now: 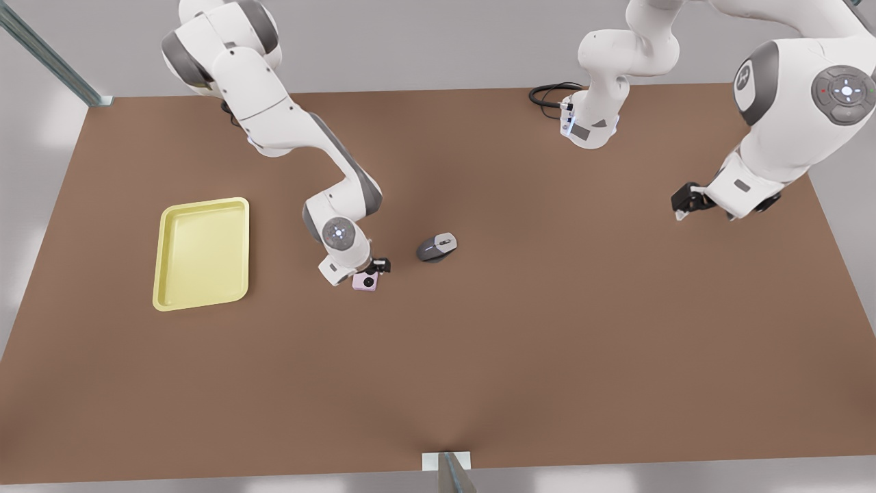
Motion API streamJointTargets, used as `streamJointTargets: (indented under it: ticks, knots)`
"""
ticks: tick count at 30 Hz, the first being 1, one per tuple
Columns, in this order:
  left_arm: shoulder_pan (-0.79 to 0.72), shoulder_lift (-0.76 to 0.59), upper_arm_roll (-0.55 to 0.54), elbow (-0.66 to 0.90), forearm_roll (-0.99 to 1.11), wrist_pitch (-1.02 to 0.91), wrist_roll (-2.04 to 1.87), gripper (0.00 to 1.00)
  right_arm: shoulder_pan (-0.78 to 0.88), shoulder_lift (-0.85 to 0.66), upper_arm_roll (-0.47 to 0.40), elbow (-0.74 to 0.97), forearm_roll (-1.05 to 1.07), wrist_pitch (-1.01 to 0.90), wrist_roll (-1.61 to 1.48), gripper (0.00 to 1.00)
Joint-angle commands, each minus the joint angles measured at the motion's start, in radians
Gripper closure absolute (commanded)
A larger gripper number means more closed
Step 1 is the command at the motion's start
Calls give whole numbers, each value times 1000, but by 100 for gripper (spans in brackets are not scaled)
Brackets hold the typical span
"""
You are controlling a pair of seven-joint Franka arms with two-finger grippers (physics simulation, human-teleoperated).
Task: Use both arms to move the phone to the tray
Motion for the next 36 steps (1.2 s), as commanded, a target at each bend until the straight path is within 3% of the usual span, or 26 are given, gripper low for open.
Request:
streamJointTargets:
  ticks: [1, 36]
  knots:
    - [1, -2, 0, 0, 2, -9, 99, 0, 1, 2, -1, -2, -1, 22, 248, 0]
    - [5, 22, 26, -6, -1, -18, 109, 0, 1, 71, -1, -16, -23, 79, 236, 0]
